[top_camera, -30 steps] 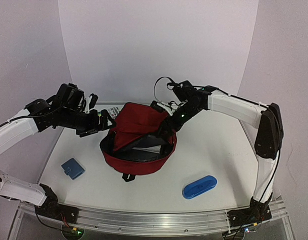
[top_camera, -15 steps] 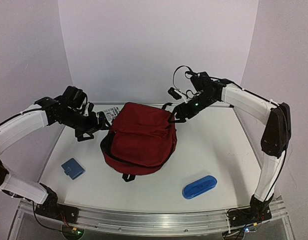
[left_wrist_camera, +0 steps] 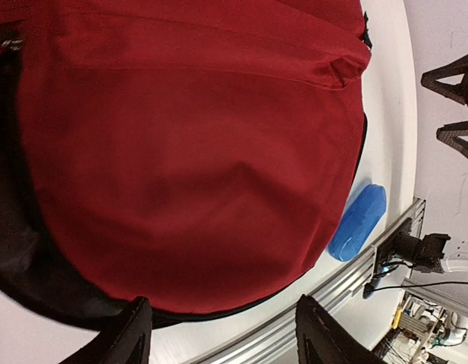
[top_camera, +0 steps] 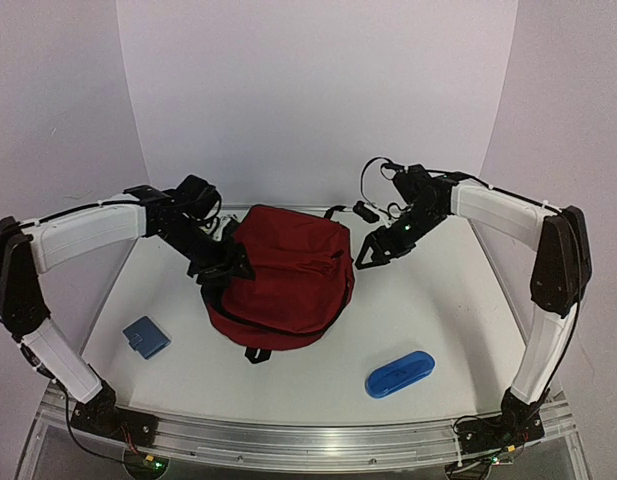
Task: Pack the student bag
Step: Adjust the student bag at the center of the board.
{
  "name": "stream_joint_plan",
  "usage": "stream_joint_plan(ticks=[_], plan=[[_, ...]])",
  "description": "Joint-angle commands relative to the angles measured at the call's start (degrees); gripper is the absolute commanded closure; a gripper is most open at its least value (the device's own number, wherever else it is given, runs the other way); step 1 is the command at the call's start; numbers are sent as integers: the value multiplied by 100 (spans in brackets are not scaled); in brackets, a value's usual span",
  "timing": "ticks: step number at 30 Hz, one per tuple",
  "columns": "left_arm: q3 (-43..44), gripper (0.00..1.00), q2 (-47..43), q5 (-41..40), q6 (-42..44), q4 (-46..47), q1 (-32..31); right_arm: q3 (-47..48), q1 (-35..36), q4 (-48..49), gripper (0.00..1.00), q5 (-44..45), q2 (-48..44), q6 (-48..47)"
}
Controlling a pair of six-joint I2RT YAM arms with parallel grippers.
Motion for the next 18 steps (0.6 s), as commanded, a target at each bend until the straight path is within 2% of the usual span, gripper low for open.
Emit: stream_joint_plan(ticks=[1,3,7,10,14,18], plan=[[832,42,956,143,437,49,-516,97,-86,-27,29,5,311,133],[1172,48,1474,170,481,29,-662,192,-264,-19,31,-163,485,226],[1540,53,2246,106,406,123,-739,383,-438,-36,33,-267,664,255],[1861,55,2724,-272,384,-37,-739,436,-464,-45,34,-377,681,251],[2277,45,3198,-932,232,-365,-672,384,-465,-45,34,-520,600,160],[2280,37,3193,-1219,20,-443,-434,313,-467,-40,34,-594,554,73]])
